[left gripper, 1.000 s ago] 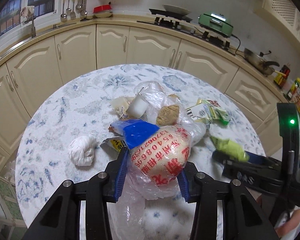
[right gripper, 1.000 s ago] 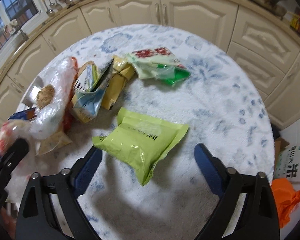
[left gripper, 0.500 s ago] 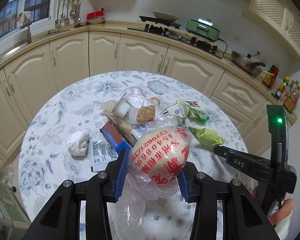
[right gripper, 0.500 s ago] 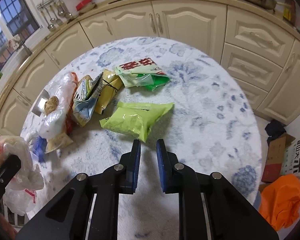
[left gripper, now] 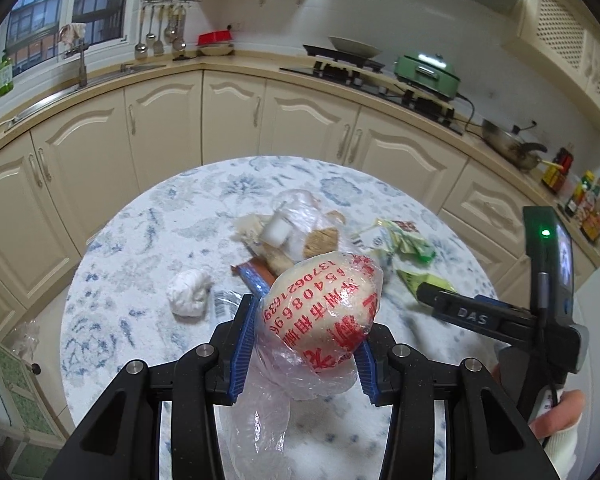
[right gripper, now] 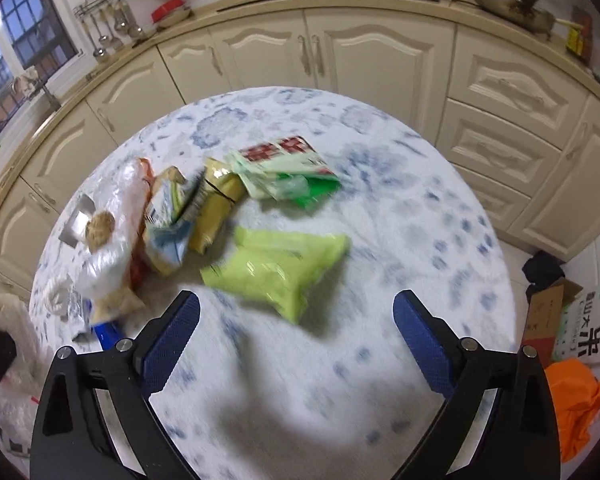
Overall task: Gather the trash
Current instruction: 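Grasp the green snack packet with the right tool while the left tool holds the bread bag, then carry the bread bag and green packet over the light blue bin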
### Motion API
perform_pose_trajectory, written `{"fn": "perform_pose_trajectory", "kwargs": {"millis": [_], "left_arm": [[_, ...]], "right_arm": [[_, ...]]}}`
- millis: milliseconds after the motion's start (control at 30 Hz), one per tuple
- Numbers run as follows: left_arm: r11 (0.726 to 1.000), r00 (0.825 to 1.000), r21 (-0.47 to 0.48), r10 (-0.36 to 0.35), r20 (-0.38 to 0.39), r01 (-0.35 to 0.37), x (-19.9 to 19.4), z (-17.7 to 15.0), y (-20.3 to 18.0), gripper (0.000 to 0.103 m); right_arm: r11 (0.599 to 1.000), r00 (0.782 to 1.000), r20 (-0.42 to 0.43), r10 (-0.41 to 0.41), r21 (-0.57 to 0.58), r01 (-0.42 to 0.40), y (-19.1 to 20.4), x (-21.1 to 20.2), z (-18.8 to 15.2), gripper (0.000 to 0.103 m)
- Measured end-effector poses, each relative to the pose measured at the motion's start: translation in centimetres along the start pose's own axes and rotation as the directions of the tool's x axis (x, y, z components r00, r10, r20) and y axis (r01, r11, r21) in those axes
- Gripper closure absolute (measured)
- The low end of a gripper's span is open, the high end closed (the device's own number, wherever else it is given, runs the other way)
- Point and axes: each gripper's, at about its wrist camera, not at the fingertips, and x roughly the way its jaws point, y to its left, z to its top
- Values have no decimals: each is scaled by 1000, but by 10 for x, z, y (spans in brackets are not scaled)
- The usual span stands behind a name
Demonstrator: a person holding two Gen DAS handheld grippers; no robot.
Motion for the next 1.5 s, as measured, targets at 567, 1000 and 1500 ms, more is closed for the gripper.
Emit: {"fn": "perform_pose_trajectory", "kwargs": {"millis": [567,1000,1500], "left_arm": [[1000,998,-9,-7,-59,6,49,15,-5,62],[999,997,19,-37,-71,39,61,14,-16,62],[1000,996,20,-11,-84,12,72,15,-17,62]], "right_arm": [[999,998,57,41,2,-41,-10,-18,-12,95],[999,998,67,-18,44,15,-31,-4,1,1],[1000,992,127,26,11,-28,-25,-19,-9,76]]}}
